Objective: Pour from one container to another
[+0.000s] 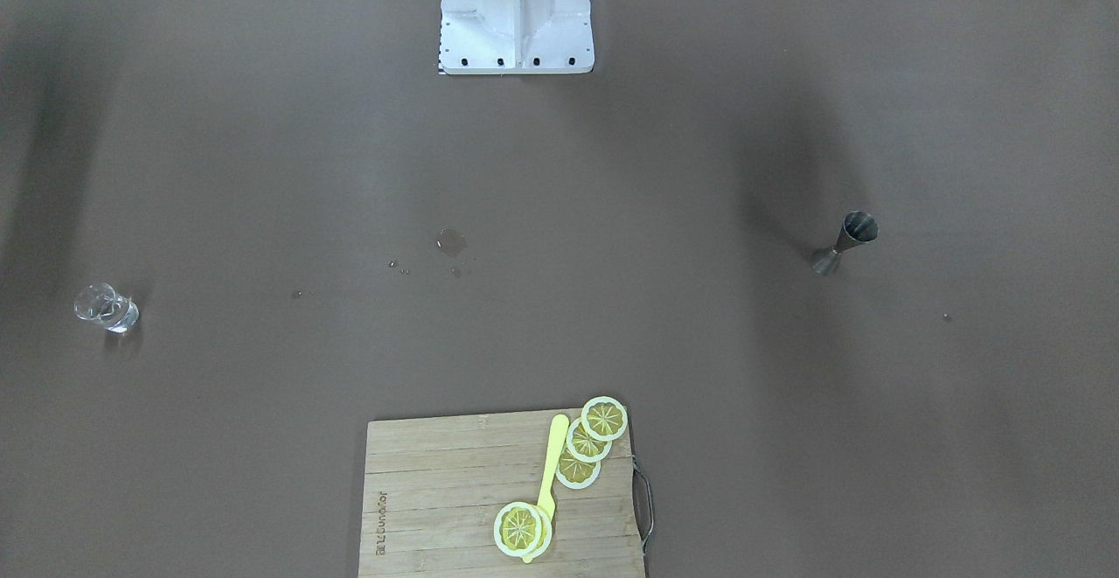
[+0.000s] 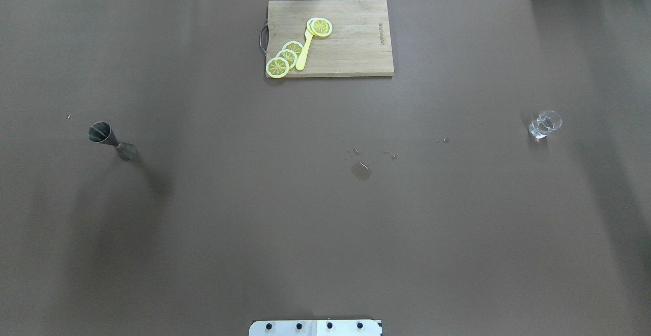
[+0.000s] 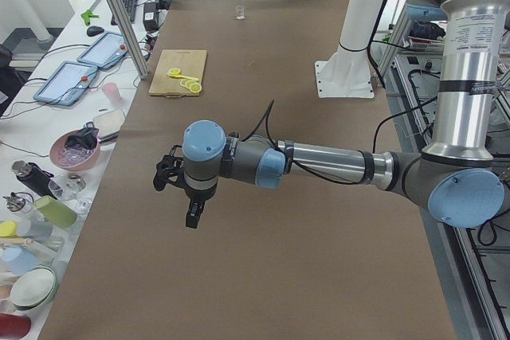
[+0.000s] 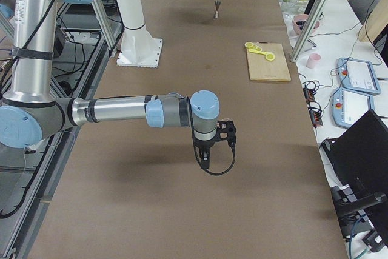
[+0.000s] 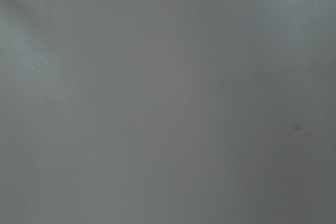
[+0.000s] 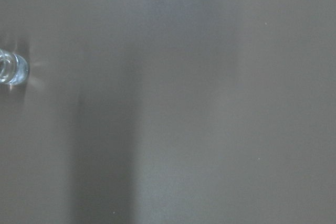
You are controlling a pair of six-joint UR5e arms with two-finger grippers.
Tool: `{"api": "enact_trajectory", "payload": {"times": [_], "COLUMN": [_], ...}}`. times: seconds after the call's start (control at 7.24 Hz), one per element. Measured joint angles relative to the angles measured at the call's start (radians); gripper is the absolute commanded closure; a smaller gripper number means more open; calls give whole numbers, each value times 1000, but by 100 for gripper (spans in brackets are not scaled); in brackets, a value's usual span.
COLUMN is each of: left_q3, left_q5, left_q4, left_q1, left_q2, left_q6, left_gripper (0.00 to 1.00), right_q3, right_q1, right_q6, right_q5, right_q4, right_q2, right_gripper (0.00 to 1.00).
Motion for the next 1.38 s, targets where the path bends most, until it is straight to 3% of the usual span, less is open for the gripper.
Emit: {"api": "enact_trajectory", "payload": {"times": [0.28,0.69,1.38], "left_q3": [-25,-160,-339], "left_q5": [1,16,232], "left_q4": [-44,-121,-265], "left_q1": [38,144,296], "left_q2": [8,51,107], "left_q6": [-55,-303,-565], "left_gripper": [3,3,3], "right_q3": [-4,-11,-46], "right_q1": [-38,-164,-334], "right_q6": [1,2,5], "right_q5": [0,-14,-29], "right_q4": [107,217,402], "right_q2": [3,22,97], "right_gripper": [0,0,0]}}
